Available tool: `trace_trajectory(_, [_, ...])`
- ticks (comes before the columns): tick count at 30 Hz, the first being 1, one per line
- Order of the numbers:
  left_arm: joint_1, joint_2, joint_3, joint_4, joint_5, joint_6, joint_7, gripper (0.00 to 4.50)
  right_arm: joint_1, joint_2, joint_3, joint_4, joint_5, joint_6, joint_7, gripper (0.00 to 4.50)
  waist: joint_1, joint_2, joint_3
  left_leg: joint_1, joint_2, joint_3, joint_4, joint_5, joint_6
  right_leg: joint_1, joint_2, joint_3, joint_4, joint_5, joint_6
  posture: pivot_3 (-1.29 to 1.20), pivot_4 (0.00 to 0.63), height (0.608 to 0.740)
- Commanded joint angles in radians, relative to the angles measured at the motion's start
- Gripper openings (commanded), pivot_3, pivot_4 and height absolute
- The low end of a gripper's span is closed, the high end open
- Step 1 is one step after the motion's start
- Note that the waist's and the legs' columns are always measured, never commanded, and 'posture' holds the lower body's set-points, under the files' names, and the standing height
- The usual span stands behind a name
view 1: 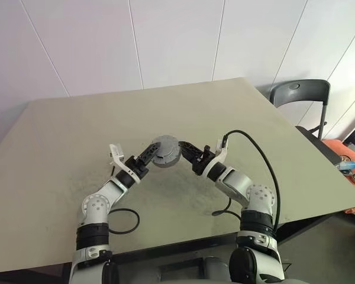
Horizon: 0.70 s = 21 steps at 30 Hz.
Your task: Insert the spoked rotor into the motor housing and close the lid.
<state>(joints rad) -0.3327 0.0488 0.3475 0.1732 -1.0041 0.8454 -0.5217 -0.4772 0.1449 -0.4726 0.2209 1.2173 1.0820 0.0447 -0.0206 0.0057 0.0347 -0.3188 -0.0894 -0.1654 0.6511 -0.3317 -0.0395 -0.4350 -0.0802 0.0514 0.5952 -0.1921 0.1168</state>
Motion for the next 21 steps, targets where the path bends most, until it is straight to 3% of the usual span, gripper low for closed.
trace_trajectory(1, [-0.032,-0.004,-0.003,-0.015,-0.056,0.056,0.008,4.47,-0.026,0.061,0.023,-0.022,0.068,-0.016,0.027,1.22,0.000,0.000,0.000,0.000,0.000,0.000,0.000,0.000,0.000,0.000,0.000,0.000,0.000,0.000,0.000,0.00,0.000,0.740])
trace_trajectory(4, [-0.056,-0.017,0.026,0.012,-0.067,0.049,0.043,4.08,-0.021,0.055,0.028,-0.027,0.075,-0.022,0.027,1.22,0.002,0.000,0.000,0.000,0.000,0.000,0.000,0.000,0.000,0.000,0.000,0.000,0.000,0.000,0.000,0.00,0.000,0.740])
trace_trajectory(11, [-0.061,-0.031,0.043,0.002,-0.083,0.047,0.079,2.15,-0.014,0.043,0.050,-0.025,0.089,-0.036,0.030,1.22,0.001,0.000,0.000,0.000,0.000,0.000,0.000,0.000,-0.001,0.000,0.000,0.000,0.000,0.000,0.000,0.00,0.000,0.740])
trace_trajectory(21, [-0.070,-0.061,0.069,-0.010,-0.107,0.022,0.095,2.11,-0.019,0.018,0.099,-0.008,0.085,-0.045,0.053,1.22,0.002,0.000,0.000,0.000,0.000,0.000,0.000,0.001,-0.001,0.000,0.000,0.000,0.000,0.000,0.000,0.00,0.000,0.740])
